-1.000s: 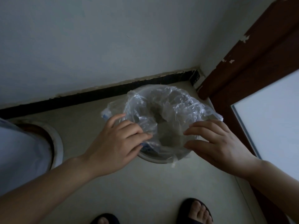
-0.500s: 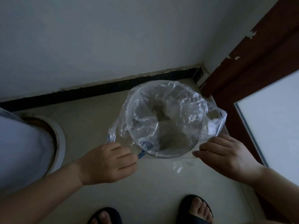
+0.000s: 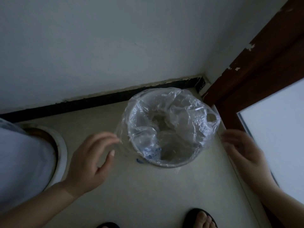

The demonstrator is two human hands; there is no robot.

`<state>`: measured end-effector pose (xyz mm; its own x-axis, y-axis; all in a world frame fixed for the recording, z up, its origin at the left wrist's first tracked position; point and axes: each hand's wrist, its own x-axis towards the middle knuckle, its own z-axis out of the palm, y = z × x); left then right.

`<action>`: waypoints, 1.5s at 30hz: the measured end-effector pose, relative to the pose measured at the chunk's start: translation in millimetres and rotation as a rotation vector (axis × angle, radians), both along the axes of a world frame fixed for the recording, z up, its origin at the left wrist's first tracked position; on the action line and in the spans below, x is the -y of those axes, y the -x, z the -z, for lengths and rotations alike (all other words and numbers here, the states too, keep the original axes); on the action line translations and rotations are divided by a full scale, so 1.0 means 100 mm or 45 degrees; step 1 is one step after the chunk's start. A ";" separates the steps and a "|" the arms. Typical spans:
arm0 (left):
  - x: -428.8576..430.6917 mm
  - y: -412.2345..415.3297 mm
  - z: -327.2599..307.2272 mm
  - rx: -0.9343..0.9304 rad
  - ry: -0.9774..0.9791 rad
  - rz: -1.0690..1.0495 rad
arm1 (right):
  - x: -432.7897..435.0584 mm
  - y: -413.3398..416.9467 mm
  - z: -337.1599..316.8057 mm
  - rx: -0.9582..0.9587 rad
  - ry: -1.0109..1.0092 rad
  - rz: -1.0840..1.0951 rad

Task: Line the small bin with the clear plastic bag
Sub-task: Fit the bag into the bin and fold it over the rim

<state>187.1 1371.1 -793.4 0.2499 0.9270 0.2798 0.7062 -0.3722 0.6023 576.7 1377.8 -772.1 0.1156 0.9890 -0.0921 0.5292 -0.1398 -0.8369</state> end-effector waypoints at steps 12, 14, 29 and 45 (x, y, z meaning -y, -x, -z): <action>-0.39 -0.69 0.07 -0.118 0.433 -0.108 | -0.52 0.53 0.09 -0.192 0.337 -0.387; -0.46 -0.66 0.10 -0.124 0.409 -0.101 | -0.59 0.55 0.14 -0.221 0.308 -0.361; -1.13 -0.64 0.06 -0.218 0.477 -0.167 | -1.34 0.63 0.18 -0.139 0.325 -0.363; -1.14 -1.00 -0.45 -0.710 0.024 0.058 | -1.28 0.81 -0.24 1.135 -0.349 -0.758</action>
